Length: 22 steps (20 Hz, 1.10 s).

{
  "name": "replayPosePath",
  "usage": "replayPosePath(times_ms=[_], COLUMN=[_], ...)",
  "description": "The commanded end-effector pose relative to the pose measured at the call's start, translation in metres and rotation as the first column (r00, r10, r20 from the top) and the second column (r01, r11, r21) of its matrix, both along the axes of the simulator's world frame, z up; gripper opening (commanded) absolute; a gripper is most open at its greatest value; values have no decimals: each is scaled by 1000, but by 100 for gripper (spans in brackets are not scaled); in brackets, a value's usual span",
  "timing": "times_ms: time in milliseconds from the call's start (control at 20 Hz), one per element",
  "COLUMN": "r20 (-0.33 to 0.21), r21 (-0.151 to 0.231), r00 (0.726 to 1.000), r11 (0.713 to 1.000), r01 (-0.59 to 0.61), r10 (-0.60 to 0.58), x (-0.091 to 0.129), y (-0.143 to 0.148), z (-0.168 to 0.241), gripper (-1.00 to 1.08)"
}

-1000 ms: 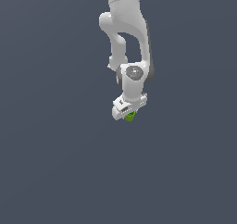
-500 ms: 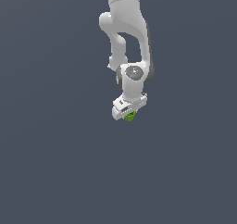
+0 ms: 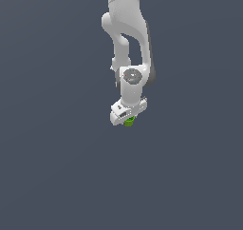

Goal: Pick up the object and move it to a goal position.

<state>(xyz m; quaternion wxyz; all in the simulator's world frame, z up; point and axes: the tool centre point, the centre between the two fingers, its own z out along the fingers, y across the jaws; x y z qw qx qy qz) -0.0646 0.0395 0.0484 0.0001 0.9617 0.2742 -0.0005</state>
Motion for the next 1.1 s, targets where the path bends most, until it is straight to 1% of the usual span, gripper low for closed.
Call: replayPosePath(times_ms=[0, 250, 700, 1050], r20=[1, 1, 1, 1], r21=[1, 1, 1, 1], r00=[1000, 1000, 1000, 1000], r11=[1000, 1000, 1000, 1000], r01=[1, 1, 0, 0], r10=[-1, -1, 0, 0], x=[10, 35, 88, 123], y=[-12, -42, -103, -143], z=[4, 13, 30, 41], gripper=[-100, -100, -100, -100])
